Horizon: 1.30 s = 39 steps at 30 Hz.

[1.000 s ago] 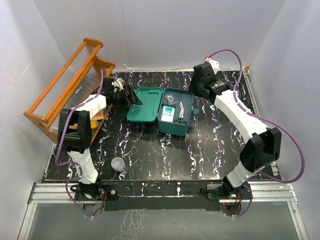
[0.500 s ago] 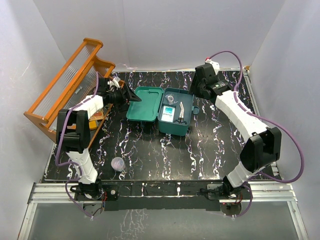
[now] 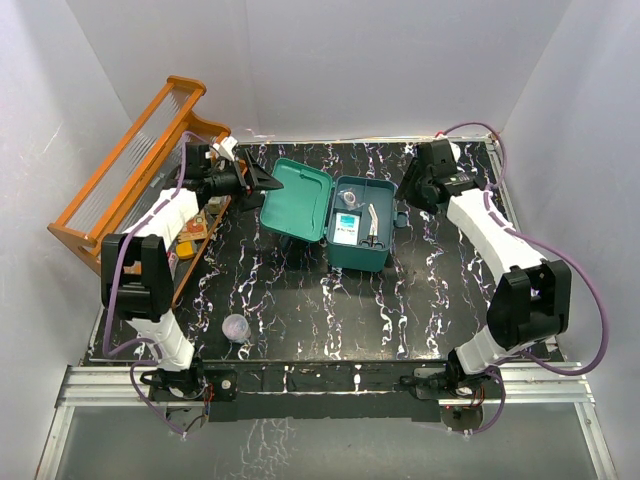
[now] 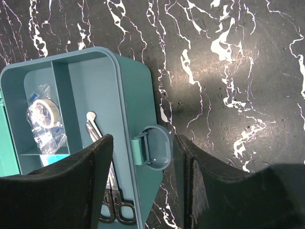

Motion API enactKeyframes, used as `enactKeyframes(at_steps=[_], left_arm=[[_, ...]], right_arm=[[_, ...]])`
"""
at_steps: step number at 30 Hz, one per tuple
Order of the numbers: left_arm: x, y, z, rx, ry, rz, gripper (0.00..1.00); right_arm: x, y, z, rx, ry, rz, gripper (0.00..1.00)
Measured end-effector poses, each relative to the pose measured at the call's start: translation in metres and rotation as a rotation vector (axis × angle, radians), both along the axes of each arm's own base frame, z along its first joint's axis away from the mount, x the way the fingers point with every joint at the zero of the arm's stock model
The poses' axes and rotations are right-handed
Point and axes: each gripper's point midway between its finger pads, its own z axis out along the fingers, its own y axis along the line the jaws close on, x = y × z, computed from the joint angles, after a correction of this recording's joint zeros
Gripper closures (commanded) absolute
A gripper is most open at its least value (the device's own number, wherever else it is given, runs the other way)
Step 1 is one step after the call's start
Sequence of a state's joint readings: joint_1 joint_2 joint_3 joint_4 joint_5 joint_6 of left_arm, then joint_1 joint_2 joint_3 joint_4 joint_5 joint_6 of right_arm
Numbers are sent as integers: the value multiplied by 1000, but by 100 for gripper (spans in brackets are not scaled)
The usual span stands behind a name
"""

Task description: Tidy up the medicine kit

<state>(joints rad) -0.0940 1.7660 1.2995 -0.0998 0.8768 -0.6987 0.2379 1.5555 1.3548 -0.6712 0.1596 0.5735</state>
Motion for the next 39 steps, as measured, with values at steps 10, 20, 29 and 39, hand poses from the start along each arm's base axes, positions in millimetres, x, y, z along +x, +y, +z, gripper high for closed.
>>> enactKeyframes(at_steps=[10, 20, 29, 39], left_arm=[[-8, -28, 32, -95, -19, -50, 22], [-26, -78, 62, -136, -72, -154, 22], [-31, -100, 78, -153, -98, -173, 20], [-47, -134, 108, -234, -123, -237, 20]], right_arm=[[-14, 15, -18, 155, 50, 99, 43], [-22, 43, -18, 275, 65, 217, 44], [-22, 48, -16, 334, 60, 242, 45], [-19, 27, -3, 256, 4, 126, 44]])
